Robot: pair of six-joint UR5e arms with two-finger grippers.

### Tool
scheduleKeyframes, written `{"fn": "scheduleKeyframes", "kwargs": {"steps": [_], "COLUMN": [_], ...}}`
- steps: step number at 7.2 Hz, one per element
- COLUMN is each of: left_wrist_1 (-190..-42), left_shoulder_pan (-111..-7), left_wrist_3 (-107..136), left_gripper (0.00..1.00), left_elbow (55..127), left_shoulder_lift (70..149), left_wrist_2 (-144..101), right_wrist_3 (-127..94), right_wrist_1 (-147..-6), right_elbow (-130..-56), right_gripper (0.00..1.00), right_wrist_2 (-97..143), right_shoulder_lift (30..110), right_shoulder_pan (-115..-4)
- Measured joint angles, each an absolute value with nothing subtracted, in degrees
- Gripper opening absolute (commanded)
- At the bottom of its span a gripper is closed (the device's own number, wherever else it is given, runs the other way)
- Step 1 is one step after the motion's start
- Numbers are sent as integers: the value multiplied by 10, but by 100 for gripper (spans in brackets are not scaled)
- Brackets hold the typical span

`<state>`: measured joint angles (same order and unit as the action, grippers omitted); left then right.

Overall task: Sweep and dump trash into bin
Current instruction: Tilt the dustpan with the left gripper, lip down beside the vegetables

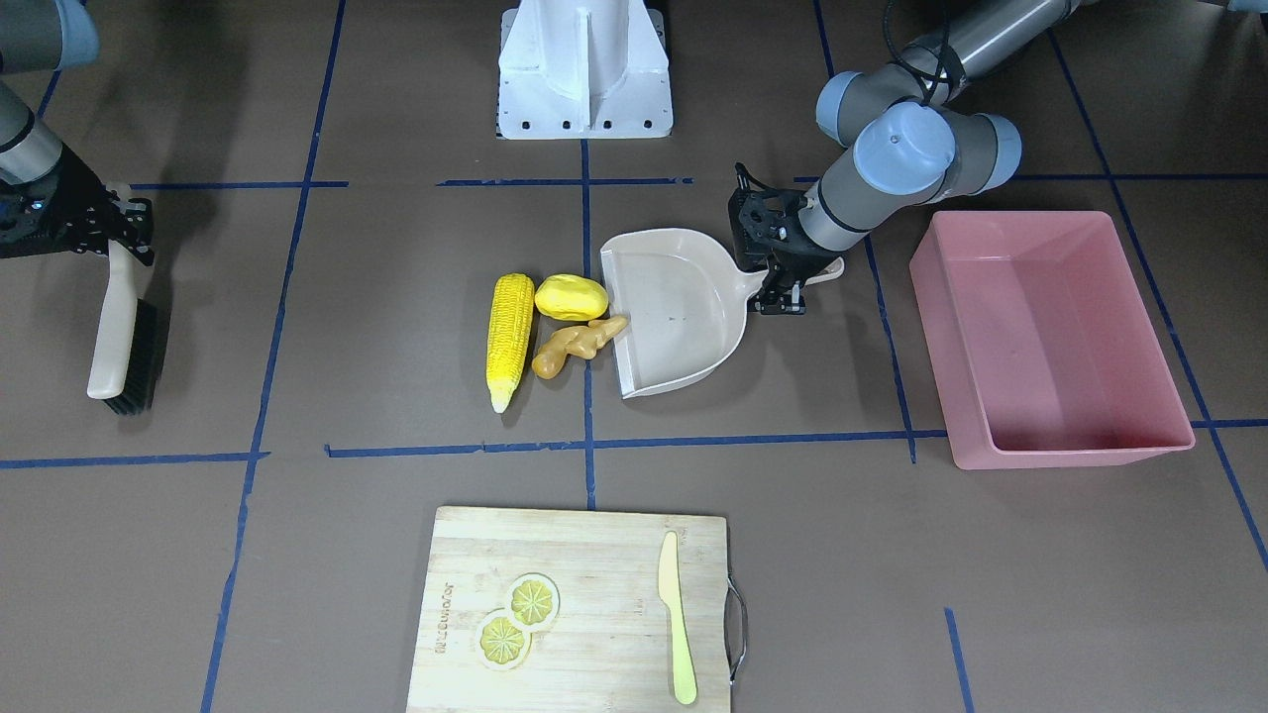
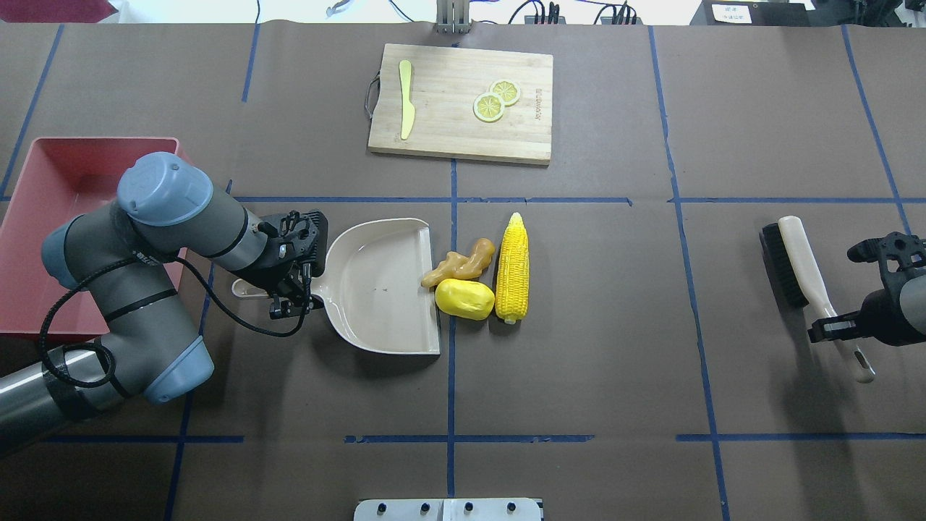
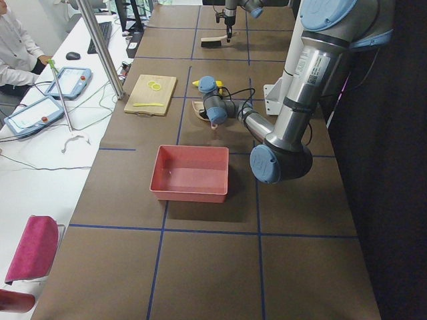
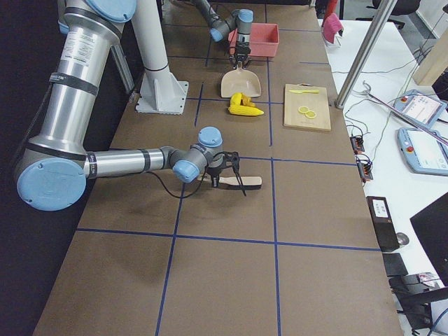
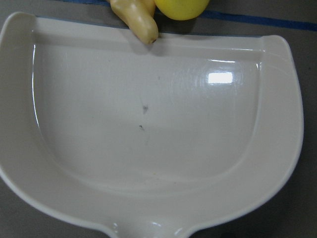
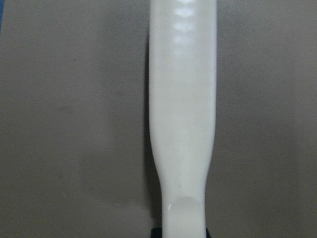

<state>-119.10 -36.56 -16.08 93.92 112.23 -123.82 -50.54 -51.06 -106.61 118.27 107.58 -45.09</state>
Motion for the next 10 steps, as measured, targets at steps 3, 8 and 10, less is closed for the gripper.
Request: {"fn": "scheduleKeyframes", "kwargs": {"steps": [3,8,10], "left_wrist_1": [-1189,-1187,-1188], "left_shoulder_pan": [-370,-387,-387], "left_wrist_3": [-164,-165,-166], "left_gripper": [14,7,6], "left_elbow": [945,950,957], "left_shoulder_lift": [1123,1121,1125], "left_wrist_2": [-1208,-1204,-1174], "right_wrist_3": [-505,-505,-505], "right_wrist_1": [-510,-510,-510], "right_elbow": [-1066,-1066,-1066], "right_gripper": [0,0,0], "right_wrist_2": [1183,1183,1183], "right_shoulder_lift": [1076,1076,1077], "right_shoulder_pan": [-451,-451,-452]}}
